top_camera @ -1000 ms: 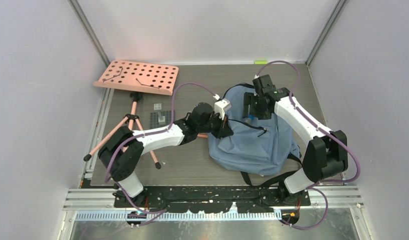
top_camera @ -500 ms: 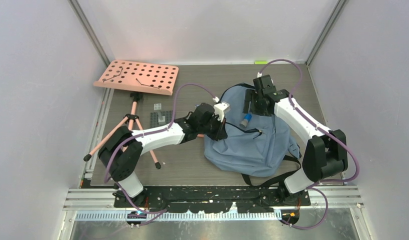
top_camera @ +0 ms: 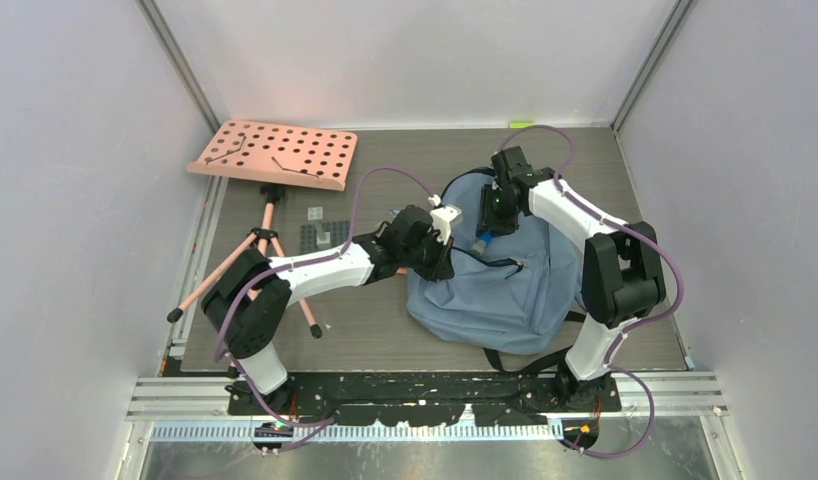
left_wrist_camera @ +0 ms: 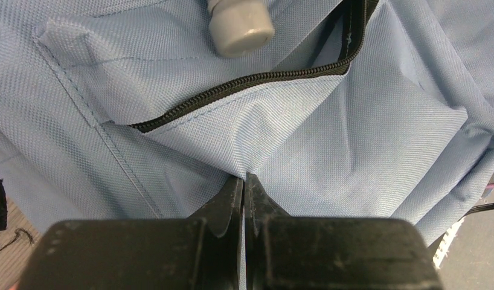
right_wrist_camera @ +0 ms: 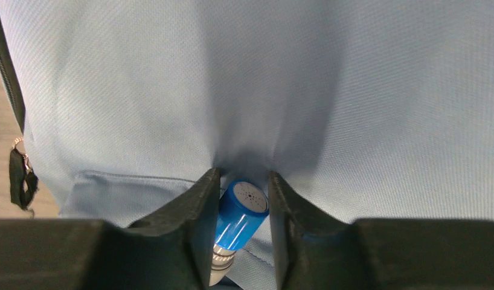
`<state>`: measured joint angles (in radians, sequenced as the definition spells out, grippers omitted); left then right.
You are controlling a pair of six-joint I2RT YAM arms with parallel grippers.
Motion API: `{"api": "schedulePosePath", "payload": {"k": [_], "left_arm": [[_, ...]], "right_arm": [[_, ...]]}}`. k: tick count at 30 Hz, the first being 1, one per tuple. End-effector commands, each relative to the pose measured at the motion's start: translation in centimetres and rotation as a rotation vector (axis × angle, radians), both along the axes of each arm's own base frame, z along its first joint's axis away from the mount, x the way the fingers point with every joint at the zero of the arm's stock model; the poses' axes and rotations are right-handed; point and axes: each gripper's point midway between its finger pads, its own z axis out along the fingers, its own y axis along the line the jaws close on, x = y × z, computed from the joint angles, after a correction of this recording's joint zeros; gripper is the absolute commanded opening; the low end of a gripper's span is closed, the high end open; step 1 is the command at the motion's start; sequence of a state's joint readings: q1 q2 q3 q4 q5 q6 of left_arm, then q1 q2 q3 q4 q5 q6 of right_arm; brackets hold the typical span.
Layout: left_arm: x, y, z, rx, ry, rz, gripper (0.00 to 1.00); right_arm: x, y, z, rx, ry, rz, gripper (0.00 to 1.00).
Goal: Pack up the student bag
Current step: Place the personal item in the student bag.
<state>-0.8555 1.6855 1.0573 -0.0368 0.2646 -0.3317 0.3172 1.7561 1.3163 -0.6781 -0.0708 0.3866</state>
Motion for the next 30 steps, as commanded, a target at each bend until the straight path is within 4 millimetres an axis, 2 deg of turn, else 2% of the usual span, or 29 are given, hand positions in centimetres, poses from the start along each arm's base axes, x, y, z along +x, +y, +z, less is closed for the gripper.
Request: {"api": "schedulePosePath", "payload": {"k": [1, 2, 4, 6, 14, 16, 20, 27, 30], "left_arm": [[0.6, -0.3, 0.2, 0.01, -0.009, -0.005, 0.0], [0.8, -0.3, 0.2, 0.01, -0.01, 0.0, 0.0], [0.8, -0.2, 0.1, 0.012, -0.01, 0.004, 0.0], [0.9, -0.2, 0.2, 0.007, -0.015, 0.007, 0.0], [1.0, -0.1, 0.5, -0.01, -0.02, 0.0, 0.0], [1.1, -0.1, 0.7, -0.013, -0.022, 0.004, 0.0], [1.4, 0.0, 1.2, -0.023, -0.032, 0.015, 0.0], [1.8, -0.2, 1.9, -0.049, -0.043, 0.021, 0.0], [1.7, -0.3, 2.0, -0.054, -0.039, 0.018, 0.0]], "right_arm": [[-0.7, 1.4, 1.0, 0.073, 0.023, 0.051, 0.31], [-1.2, 1.5, 0.8, 0.085, 0.034, 0.054, 0.19], [-1.9, 1.7, 1.0, 0.111, 0.032, 0.05, 0.06], [-2.4, 1.9, 1.4, 0.139, 0.02, 0.052, 0.01], [-3.7, 1.8, 2.2, 0.15, -0.023, 0.115, 0.01], [-4.2, 2.3, 2.4, 0.184, -0.019, 0.143, 0.01], [-5.8, 3.5, 2.9, 0.268, 0.005, 0.191, 0.01], [-9.0, 3.3, 2.5, 0.294, 0.092, 0.205, 0.01], [-10.1, 3.9, 2.6, 0.335, 0.117, 0.228, 0.01]]}}
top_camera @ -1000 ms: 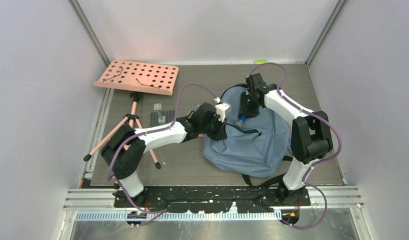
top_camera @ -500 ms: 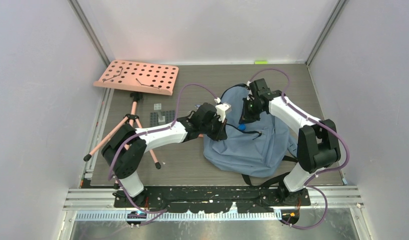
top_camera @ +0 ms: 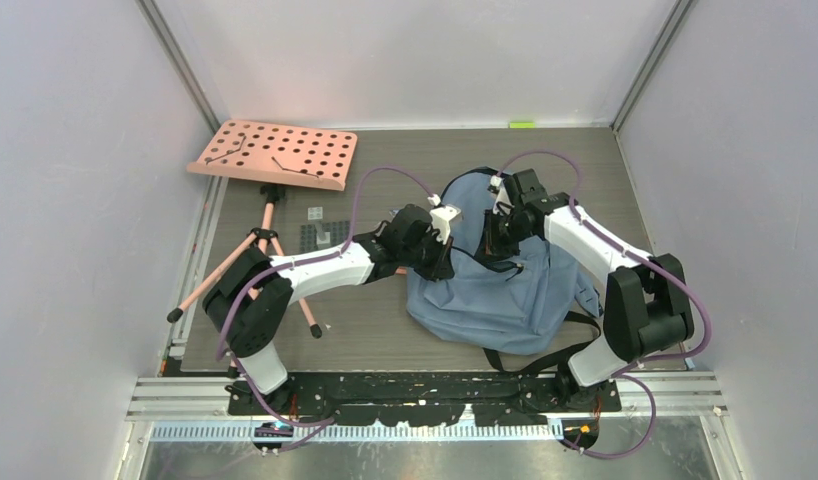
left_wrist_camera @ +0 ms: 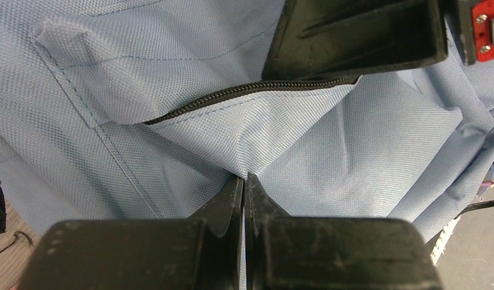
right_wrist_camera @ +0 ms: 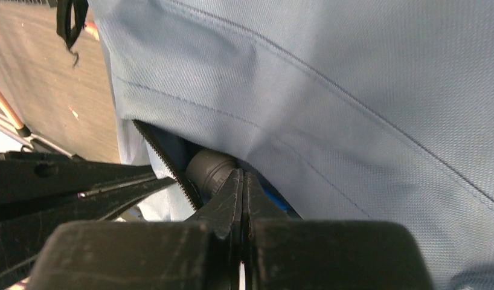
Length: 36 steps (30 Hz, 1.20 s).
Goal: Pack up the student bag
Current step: Place the personal item in the student bag.
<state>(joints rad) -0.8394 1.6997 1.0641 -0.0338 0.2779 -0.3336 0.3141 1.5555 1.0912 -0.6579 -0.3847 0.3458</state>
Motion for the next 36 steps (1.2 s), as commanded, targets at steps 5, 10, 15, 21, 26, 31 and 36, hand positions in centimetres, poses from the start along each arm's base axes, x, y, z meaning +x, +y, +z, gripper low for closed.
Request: {"api": "schedulePosePath", "payload": {"k": [5, 10, 15, 21, 26, 31, 36], "left_arm": [[1.1, -0.8, 3.1, -0.086, -0.065, -0.006, 0.0], [0.9, -1.0, 3.8, -0.107, -0.07, -0.022, 0.0], [0.9, -0.6, 4.6, -0.113, -0.088, -0.008, 0.0], [0.7, 1.2, 5.9, -0.069, -0.092, 0.043, 0.39], [0.5, 3.8, 8.1, -0.045, -0.154, 0.114, 0.69], [-0.3, 6.7, 9.8, 0.021, -0.119, 0.135, 0.84], [-1.4, 9.5, 10.7, 0.04, 0.036, 0.073, 0.87]], "right_arm": [[-2.5, 1.1, 0.5, 0.068, 0.049, 0.052, 0.01], [-2.3, 0.1, -0.2, 0.0, 0.053, 0.015, 0.01], [-1.0, -1.7, 1.7, -0.087, -0.044, -0.062, 0.14], [0.1, -2.9, 8.6, -0.095, -0.227, -0.125, 0.39], [-0.4, -4.9, 12.2, -0.148, -0.338, -0.167, 0.53], [-1.1, -4.4, 13.9, -0.105, -0.418, -0.1, 0.65], [-2.0, -2.0, 12.7, -0.022, -0.408, 0.055, 0.69]]}}
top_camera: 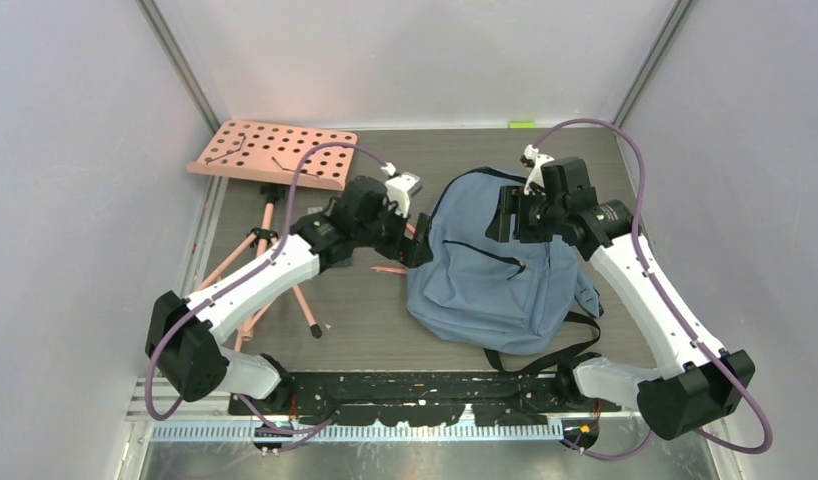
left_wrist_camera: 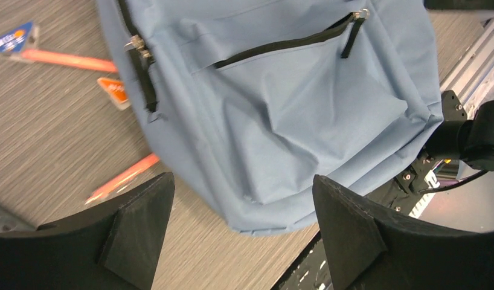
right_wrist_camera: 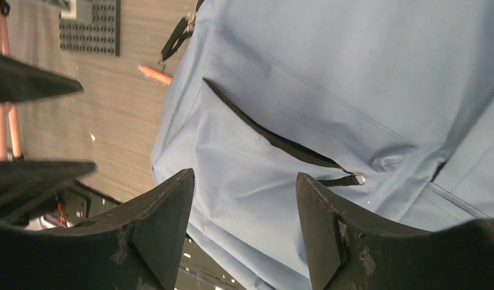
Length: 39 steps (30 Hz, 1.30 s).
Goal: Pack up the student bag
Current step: Place the personal item in the student bag, then pick up the stationery from the center of the board.
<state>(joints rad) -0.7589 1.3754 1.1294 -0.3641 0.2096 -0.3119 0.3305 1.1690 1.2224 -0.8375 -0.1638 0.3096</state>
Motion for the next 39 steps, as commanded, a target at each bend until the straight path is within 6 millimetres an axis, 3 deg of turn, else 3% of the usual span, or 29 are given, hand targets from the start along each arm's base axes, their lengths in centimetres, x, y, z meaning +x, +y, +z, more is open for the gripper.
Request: {"api": "schedulePosePath", "payload": {"k": [1, 7, 12, 16, 25, 27, 29, 32, 34, 39], "left_arm": [[-1.5, 3.4, 0.7, 0.046, 0.151, -0.056, 0.87], [0.2, 5.7, -0.2, 0.095, 0.151, -0.05, 0.88], [1.1, 5.4, -1.6, 0.077, 0.206, -0.051, 0.87], [1.7, 5.4, -2.5, 0.089, 0.224, -0.051, 0.87], [2.2, 5.6, -4.1, 0.121, 0.244, -0.068, 0.87], [2.4, 5.7, -4.7, 0.133, 0.24, -0.063, 0.87], [2.6, 6.0, -5.5, 0.156, 0.248, -0.047, 0.87], [2.4, 6.0, -6.3, 0.159, 0.272, -0.041, 0.84], [2.1, 5.9, -6.6, 0.142, 0.277, -0.047, 0.84], [2.1, 6.4, -7.3, 0.198, 0.264, -0.1, 0.83]], "right_arm": [[-0.7, 2.5, -0.9, 0.039, -0.004, 0.172, 0.69], [0.5, 4.1, -4.3, -0.055, 0.012, 0.213, 0.7], [2.9, 4.7, -7.1, -0.154, 0.004, 0.208, 0.7], [4.2, 4.6, -7.5, -0.198, -0.035, 0.198, 0.71], [4.6, 4.9, -9.4, -0.217, -0.03, 0.235, 0.7], [4.0, 5.7, -9.7, -0.185, 0.0, 0.277, 0.64], [3.7, 5.8, -10.2, -0.182, 0.035, 0.285, 0.48], [3.9, 4.4, -11.1, -0.248, 0.056, 0.226, 0.1], [4.4, 2.7, -11.1, -0.318, 0.046, 0.151, 0.02], [5.0, -1.2, -8.7, -0.421, -0.022, -0.055, 0.01]]}}
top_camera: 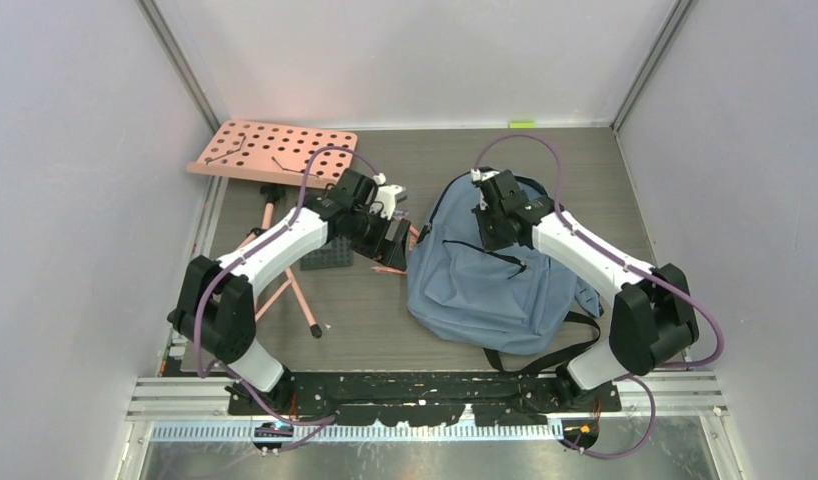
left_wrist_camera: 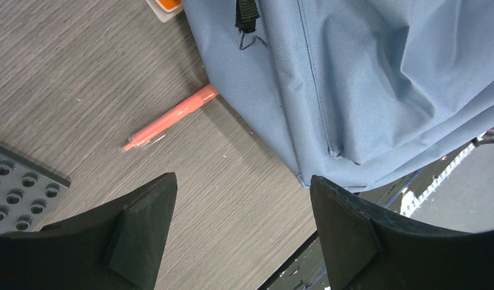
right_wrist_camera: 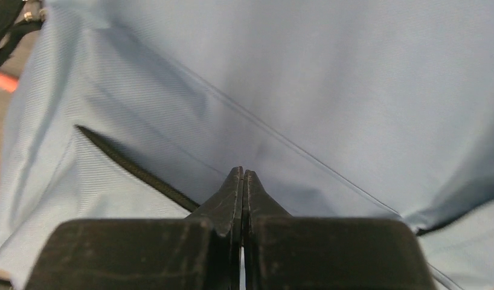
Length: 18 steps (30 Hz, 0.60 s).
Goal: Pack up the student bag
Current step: Pick up the stationery from the center of the board.
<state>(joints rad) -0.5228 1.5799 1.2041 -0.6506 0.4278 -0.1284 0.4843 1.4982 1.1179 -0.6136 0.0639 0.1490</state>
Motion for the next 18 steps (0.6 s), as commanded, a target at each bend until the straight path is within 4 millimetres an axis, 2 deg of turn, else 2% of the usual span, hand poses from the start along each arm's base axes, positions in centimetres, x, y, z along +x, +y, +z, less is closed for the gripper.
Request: {"api": "schedulePosePath", "payload": {"k": [1, 5, 9, 12, 18], "left_arm": [[0.6, 0.2, -0.2, 0.028, -0.032, -0.072, 0.83], [1.4, 0.5, -2.4, 0.083, -0.033, -0.108, 0.81], [2.7, 1.9, -4.5, 0.196, -0.067, -0.132, 0.79], [3.3, 2.1, -5.2, 0.215, -0.112, -0.174, 0.76], [3.8, 1.3, -6.0, 0.187, -0.157, -0.244, 0.69]], "right_arm": [[0.9, -4.1, 3.8, -0.085, -0.154, -0.202, 0.01], [0.4, -5.1, 5.1, -0.033, -0.187, -0.277, 0.01], [-0.2, -4.6, 6.4, 0.037, -0.207, -0.27, 0.02], [-0.6, -4.0, 7.5, 0.095, -0.222, -0.257, 0.08], [-1.2, -2.8, 9.5, 0.196, -0.259, -0.219, 0.12]]}}
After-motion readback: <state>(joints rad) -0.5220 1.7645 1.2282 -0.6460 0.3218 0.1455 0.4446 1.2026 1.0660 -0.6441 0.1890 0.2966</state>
